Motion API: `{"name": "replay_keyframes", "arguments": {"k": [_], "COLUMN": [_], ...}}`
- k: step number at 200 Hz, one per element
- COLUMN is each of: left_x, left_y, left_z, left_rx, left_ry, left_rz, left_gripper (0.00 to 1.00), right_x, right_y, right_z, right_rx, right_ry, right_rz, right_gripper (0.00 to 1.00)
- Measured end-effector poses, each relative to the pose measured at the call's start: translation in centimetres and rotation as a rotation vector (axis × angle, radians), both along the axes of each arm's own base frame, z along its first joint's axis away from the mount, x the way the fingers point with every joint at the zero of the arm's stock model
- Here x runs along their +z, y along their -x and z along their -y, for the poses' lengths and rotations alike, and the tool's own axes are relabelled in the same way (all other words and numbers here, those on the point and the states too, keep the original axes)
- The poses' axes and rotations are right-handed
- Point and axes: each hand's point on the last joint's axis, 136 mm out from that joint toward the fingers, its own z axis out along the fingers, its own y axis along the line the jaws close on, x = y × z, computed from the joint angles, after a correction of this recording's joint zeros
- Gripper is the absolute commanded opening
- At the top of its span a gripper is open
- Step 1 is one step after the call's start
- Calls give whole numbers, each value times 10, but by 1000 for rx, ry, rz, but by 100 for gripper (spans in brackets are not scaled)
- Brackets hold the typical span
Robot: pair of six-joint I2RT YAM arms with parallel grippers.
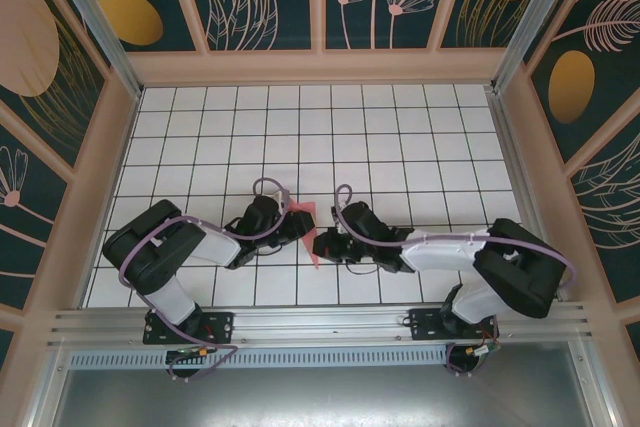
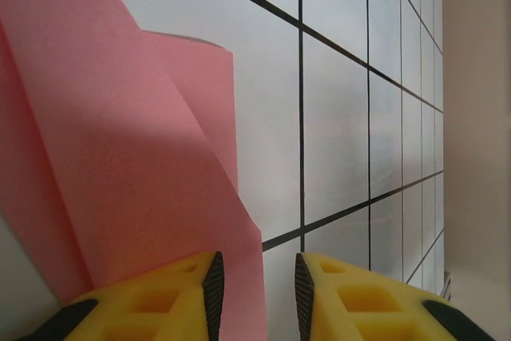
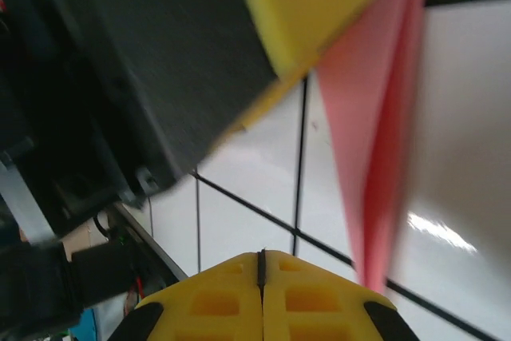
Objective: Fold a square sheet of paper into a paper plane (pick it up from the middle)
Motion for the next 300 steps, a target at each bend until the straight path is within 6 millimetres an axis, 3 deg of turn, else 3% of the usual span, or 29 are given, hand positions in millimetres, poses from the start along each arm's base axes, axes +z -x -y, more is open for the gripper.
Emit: {"name": "replay_keyframes", "arguments": {"k": [22, 71, 148, 199, 275, 300], "left_x": [0, 1, 0, 0, 7, 22], "left_y": [1, 3, 4, 4, 8, 5], "left_z": [-4, -12, -14, -13, -23, -29], "left_rx": [32, 83, 100, 99, 86, 87], "left_ry": [17, 33, 33, 34, -38, -80], "left_rz": [-20, -49, -65, -65, -34, 20], "left_gripper": [32, 32, 33, 34, 47, 51], "right_x": [-9, -36, -23, -40, -52, -51], "right_y": [-7, -8, -16, -14, -5, -4], "right_z": [-9, -9, -23, -21, -10, -8], "right_rx": [-20, -47, -45, -46, -27, -4], "right_ry": [6, 49, 13, 50, 31, 22], "right_rz": [-22, -84, -66, -90, -89, -80], "right_gripper": [7, 7, 8, 8, 7, 7]}}
